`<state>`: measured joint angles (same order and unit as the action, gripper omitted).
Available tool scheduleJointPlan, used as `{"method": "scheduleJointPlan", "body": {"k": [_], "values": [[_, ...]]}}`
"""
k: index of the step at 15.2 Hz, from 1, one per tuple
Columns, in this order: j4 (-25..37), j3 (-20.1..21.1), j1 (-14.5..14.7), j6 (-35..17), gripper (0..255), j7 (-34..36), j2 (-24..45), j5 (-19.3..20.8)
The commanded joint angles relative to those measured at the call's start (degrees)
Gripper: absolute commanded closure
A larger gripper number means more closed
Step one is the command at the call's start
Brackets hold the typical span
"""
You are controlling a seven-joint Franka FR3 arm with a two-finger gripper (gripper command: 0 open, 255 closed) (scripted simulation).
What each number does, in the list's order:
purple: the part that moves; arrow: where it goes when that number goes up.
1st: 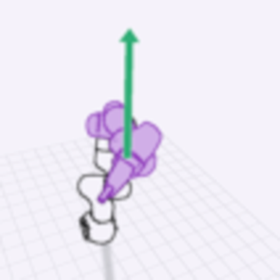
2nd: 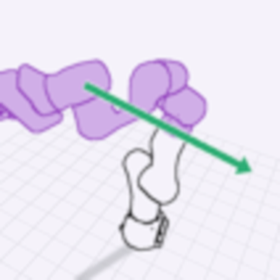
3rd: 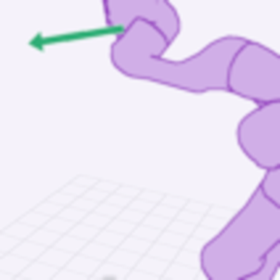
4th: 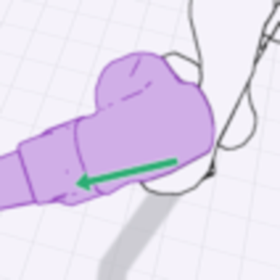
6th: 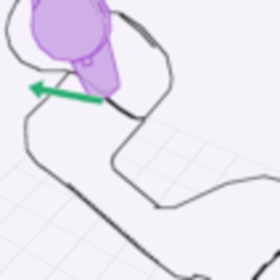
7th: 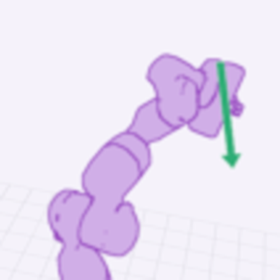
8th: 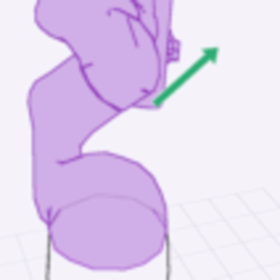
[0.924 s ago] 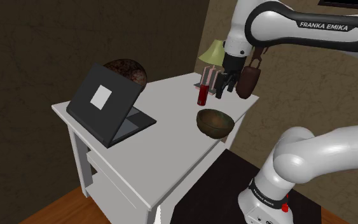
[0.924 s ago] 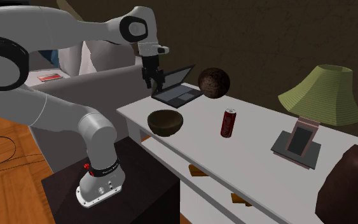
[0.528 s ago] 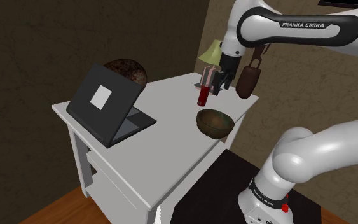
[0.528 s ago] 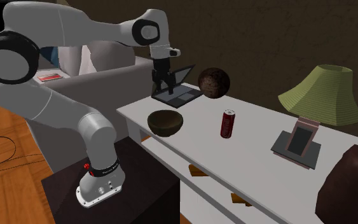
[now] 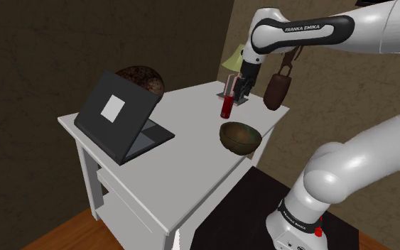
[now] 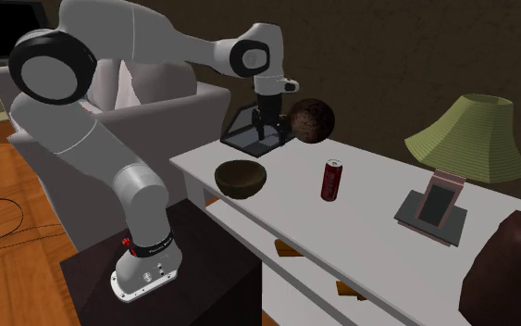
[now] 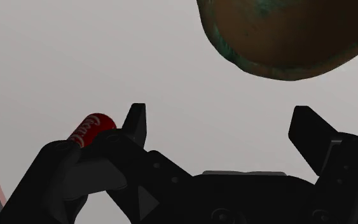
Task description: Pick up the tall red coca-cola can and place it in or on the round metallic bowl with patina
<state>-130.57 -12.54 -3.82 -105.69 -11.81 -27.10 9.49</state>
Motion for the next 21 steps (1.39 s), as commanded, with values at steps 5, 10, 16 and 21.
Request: {"method": "scheduleJointPlan", "body": {"k": [5, 10, 16, 21], "values": [[8.2, -5.7, -0.2, -4.3, 0, -8.3, 11.7, -2.3], [17.4, -9.7, -0.9, -6.1, 0, -16.1, 22.9, -7.1], [31.6, -12.1, -4.0, -5.1, 0, -25.4, 37.5, -15.0], [31.3, -11.9, -4.8, -7.6, 0, -26.6, 39.9, -16.4]]}}
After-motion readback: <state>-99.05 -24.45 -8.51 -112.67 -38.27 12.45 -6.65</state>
